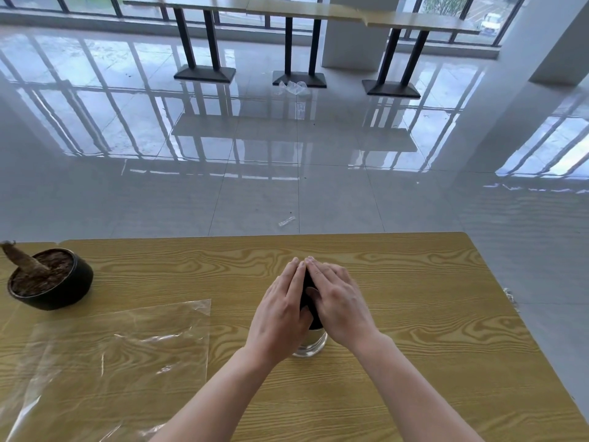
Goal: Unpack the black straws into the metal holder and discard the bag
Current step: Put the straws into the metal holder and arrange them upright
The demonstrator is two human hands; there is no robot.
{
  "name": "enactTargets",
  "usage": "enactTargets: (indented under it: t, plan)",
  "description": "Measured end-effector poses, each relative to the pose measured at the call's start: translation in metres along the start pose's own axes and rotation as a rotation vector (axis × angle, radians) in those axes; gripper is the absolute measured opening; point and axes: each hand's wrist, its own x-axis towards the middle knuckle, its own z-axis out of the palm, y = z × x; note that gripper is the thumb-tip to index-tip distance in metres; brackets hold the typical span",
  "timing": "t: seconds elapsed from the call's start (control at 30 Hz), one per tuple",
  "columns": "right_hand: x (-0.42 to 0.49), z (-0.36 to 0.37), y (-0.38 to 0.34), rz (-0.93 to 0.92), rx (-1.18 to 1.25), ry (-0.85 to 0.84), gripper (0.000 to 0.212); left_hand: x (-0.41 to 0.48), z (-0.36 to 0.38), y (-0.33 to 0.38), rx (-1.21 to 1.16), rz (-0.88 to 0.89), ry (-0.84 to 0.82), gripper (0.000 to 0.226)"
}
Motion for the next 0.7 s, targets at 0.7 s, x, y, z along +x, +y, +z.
enactTargets:
  t: [0.7]
  plan:
    - [-0.003,-0.003,-0.006,0.236,0.219,0.164,0.055,0.004,-0.006,-0.002,0.02,-0.06,0.03,0.073]
